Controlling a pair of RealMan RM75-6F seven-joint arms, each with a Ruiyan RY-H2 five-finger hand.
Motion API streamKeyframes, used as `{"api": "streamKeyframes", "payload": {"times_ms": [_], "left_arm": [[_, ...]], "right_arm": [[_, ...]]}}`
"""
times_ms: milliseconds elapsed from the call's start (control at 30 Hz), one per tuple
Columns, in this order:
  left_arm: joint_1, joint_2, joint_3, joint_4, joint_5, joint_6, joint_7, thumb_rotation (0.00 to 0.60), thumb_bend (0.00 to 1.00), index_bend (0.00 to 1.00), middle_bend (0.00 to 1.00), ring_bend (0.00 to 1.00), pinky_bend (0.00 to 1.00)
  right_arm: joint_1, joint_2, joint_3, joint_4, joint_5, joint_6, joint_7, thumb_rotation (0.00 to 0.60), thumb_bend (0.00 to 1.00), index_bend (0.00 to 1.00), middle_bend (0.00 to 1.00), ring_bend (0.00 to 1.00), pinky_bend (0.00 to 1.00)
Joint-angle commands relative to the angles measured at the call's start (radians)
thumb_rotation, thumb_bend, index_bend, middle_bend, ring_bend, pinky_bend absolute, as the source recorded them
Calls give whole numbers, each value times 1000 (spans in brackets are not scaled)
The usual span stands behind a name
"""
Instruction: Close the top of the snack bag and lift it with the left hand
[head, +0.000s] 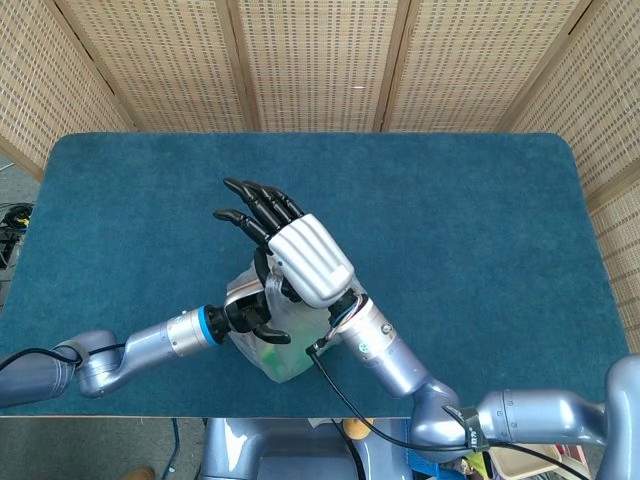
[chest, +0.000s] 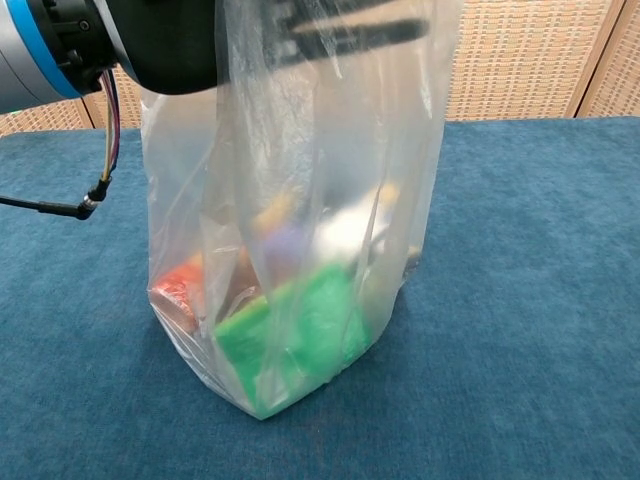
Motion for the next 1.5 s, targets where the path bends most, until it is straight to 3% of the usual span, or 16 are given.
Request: {"api": "streamKeyframes", "payload": {"times_ms": [33, 200, 767, 1367, 1500], "left_arm": [[8, 9, -5, -13, 4, -12, 76, 479, 128, 234, 229, 209, 76], [24, 20, -16, -44, -8, -21, 154, 479, 126, 236, 229, 204, 0], [53, 9, -79, -93, -67, -76, 292, 477, 127, 237, 226, 199, 0], [81, -27, -158, -146, -136, -125, 536, 472, 127, 241, 223, 195, 0], [88, -29, -171, -160, -154, -129, 570, 460, 78, 68, 53, 36, 0]], "right_arm": [[-1, 4, -1, -7, 1, 7, -9, 600, 921, 177, 12, 0, 111], [-9, 15, -7, -16, 7, 13, -6, 600, 920, 177, 13, 0, 111], [-30, 47, -23, -45, -24, 21, 25, 600, 921, 178, 14, 0, 111], [-35, 75, -27, -56, -21, 17, 27, 600, 919, 179, 15, 0, 111], [-38, 83, -26, -59, -23, 17, 30, 600, 921, 181, 16, 0, 111]]}}
